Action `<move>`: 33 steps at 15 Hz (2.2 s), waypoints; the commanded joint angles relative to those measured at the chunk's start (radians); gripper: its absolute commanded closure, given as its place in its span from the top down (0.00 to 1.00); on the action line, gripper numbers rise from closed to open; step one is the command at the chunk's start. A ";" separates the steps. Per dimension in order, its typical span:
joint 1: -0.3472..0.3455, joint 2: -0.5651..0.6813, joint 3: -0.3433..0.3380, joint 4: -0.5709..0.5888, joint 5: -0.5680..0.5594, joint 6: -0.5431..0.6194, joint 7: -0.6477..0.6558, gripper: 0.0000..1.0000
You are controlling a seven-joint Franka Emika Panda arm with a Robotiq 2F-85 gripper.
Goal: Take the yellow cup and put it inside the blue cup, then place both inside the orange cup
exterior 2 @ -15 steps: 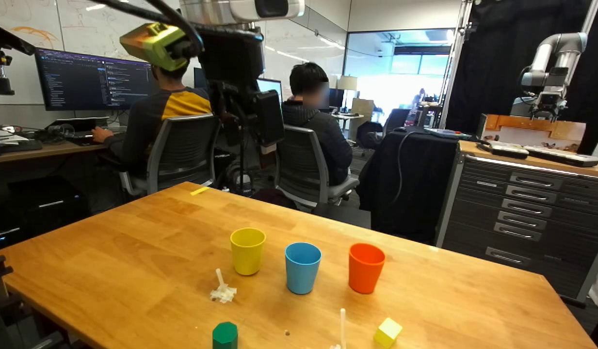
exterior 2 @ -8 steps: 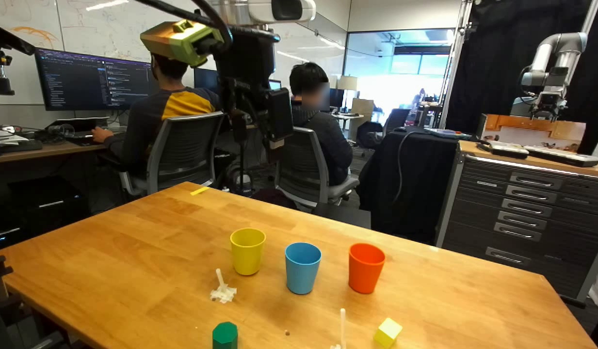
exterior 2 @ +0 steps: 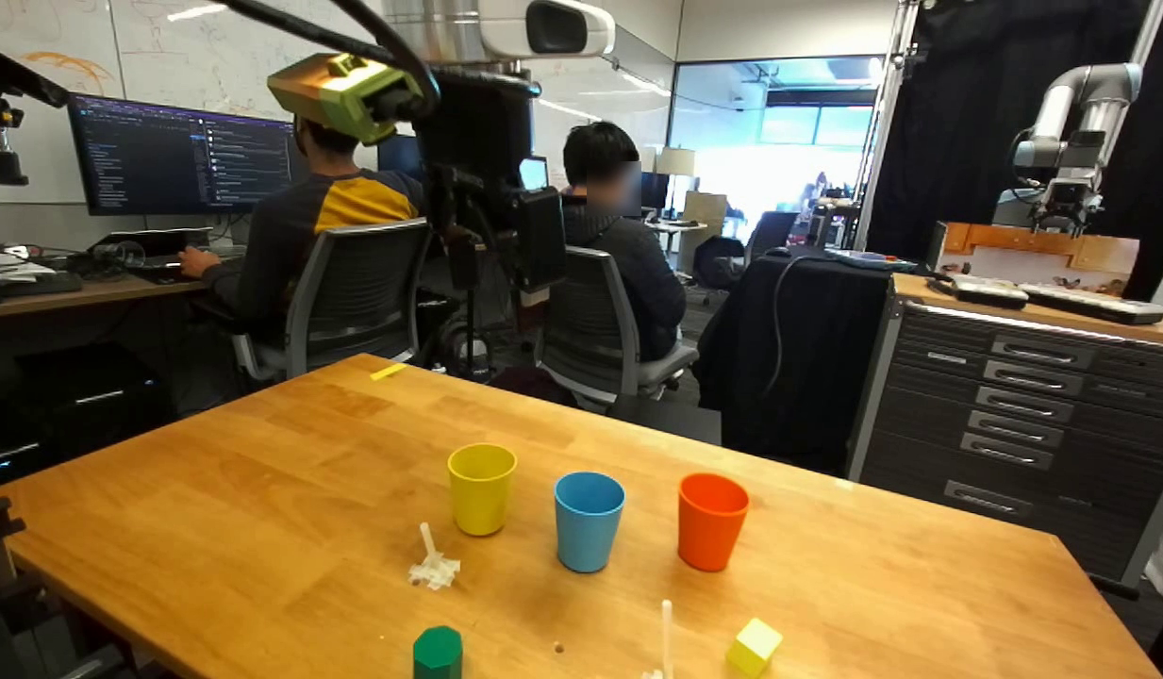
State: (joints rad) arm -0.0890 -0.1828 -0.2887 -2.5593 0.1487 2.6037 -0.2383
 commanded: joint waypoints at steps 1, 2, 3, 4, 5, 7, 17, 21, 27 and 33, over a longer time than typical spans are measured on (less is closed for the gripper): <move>-0.022 0.069 0.009 -0.007 0.046 0.087 -0.006 1.00; -0.015 0.106 0.007 -0.003 0.080 0.114 -0.020 1.00; -0.013 0.139 0.011 0.000 0.106 0.138 -0.022 1.00; -0.010 0.173 0.016 0.006 0.144 0.157 -0.034 1.00; -0.009 0.214 0.028 0.014 0.181 0.177 -0.043 1.00; 0.019 0.295 0.030 0.033 0.264 0.218 -0.073 1.00; -0.006 0.643 0.174 0.260 0.412 0.291 -0.091 1.00; -0.003 0.727 0.189 0.328 0.401 0.306 -0.080 1.00; -0.094 0.773 0.298 0.357 0.269 0.307 0.008 0.73; -0.160 0.772 0.377 0.360 0.223 0.308 0.037 0.27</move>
State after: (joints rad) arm -0.2066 0.5834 0.0426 -2.2148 0.4048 2.8957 -0.2310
